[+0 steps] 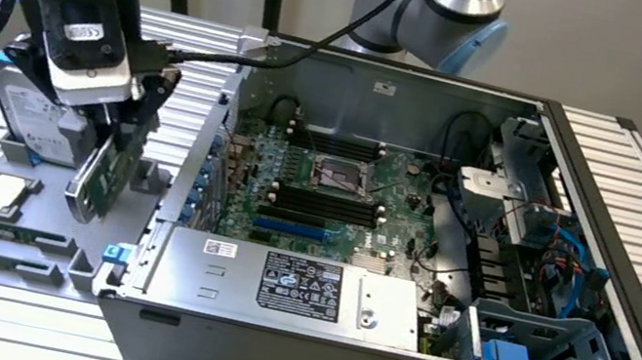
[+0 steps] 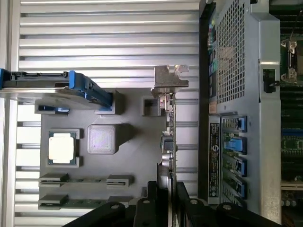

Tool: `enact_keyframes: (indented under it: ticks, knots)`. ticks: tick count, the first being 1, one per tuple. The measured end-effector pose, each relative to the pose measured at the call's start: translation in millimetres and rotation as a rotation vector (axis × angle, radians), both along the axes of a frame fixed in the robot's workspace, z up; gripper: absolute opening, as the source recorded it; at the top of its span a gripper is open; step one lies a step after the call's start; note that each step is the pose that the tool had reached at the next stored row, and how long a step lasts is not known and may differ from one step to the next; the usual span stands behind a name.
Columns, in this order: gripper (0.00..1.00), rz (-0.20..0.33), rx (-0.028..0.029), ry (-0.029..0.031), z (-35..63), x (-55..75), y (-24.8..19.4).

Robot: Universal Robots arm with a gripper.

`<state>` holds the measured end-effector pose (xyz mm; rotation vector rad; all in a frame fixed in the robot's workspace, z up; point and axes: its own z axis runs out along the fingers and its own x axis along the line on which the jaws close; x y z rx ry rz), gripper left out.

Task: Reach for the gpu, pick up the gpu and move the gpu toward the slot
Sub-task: 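Pick up the gpu and move the gpu toward the slot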

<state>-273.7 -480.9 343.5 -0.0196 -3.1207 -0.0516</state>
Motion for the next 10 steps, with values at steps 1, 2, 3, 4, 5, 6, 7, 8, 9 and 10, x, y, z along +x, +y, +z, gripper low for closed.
enact_keyframes:
  ticks: [1,2,3,4,5,6,7,8,9,10]
  knots:
    - [0.26,0.0,-0.0001,0.0002,4.5,1.4,0.0]
    - [0.26,0.0,-0.0002,0.0003,8.9,3.0,0.0]
    - [0.26,0.0,-0.0001,0.0004,13.4,4.6,0.0]
    - [0.26,0.0,0.0,0.0005,18.1,6.5,-0.1]
    - [0.26,0.0,0.0,0.0006,22.6,8.3,-0.1]
    - [0.26,0.0,0.0001,0.0007,27.1,10.4,-0.1]
    - [0.26,0.0,-0.0001,0.001,31.6,12.6,-0.1]
    - [0.26,0.001,0.0,0.0011,36.1,15.1,-0.1]
    - [0.26,0.001,0.0003,0.0014,40.6,18.4,-0.2]
    - [0.26,0.001,0.0008,0.0019,45.3,22.3,-0.4]
